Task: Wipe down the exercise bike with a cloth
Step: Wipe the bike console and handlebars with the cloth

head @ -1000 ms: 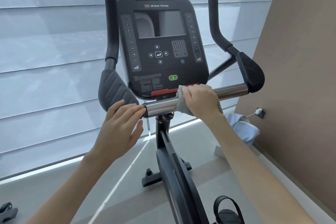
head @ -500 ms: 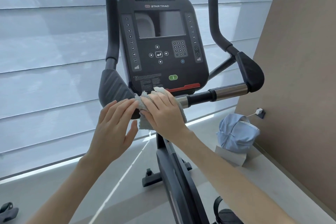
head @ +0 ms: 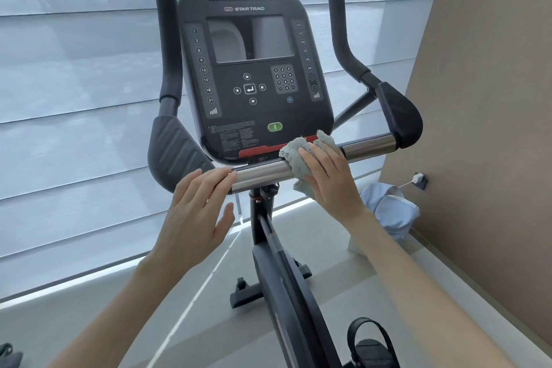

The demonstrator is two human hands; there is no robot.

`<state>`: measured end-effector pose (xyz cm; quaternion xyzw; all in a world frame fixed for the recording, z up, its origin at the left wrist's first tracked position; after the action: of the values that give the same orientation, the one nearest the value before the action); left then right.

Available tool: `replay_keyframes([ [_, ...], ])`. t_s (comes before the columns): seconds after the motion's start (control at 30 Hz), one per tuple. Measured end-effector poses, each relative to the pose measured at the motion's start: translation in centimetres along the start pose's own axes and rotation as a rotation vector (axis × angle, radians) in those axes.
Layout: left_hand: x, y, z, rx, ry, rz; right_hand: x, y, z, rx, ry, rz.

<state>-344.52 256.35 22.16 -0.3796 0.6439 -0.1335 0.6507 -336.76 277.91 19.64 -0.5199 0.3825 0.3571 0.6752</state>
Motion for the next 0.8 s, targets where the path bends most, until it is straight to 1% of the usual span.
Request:
replay_keyframes([
  [0.1, 0.1, -0.2, -0.1, -0.008, -0.006, 0.001, -1.3, -0.7, 0.3, -0.125, 0.146, 0.01],
  [0.13, 0.2, -0.4, -0.2, -0.011, -0.01, 0.002, -2.1, -0.8, 0.3, -0.127, 0.194, -0.007],
  [0.17, 0.2, -0.5, -0.3, -0.014, -0.013, 0.003, -2.9, -0.9, 0.3, -0.097, 0.239, -0.054],
  [0.23, 0.3, -0.7, -0.4, -0.019, -0.019, 0.005, -4.3, -0.3, 0.4, 0.004, 0.316, -0.234],
  [0.3, 0.4, -1.0, -0.6, -0.024, -0.023, 0.005, -5.3, 0.5, 0.5, 0.051, 0.333, -0.395],
  [0.37, 0.5, -1.1, -0.9, -0.028, -0.026, 0.002, -6.1, 1.2, 0.4, 0.008, 0.347, -0.479],
  [0.47, 0.6, -1.3, -1.2, -0.034, -0.038, -0.002, -6.8, 2.1, -0.7, -0.091, 0.376, -0.558],
  [0.57, 0.7, -1.4, -1.5, -0.045, -0.055, -0.004, -7.4, 2.4, -2.4, -0.115, 0.355, -0.568],
  [0.67, 1.0, -1.4, -1.6, -0.051, -0.058, -0.001, -8.2, 2.6, -5.2, -0.104, 0.268, -0.56],
  [0.73, 1.1, -1.5, -1.6, -0.053, -0.053, 0.007, -8.7, 2.8, -7.9, -0.103, 0.2, -0.522],
  [0.8, 1.2, -1.5, -1.6, -0.051, -0.053, 0.017, -8.9, 2.6, -10.3, -0.131, 0.155, -0.436],
])
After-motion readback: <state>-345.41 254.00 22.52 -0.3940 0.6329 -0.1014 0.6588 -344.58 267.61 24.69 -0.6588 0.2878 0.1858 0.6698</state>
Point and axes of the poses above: each hand's wrist, its own x-axis away from the middle knuckle, its own y-axis out of the palm, z = x × y, the point moved 7 cm from there along -x, towards the middle knuckle, and after that the axes turned 2 degrees about z, right-handed, at the moved point
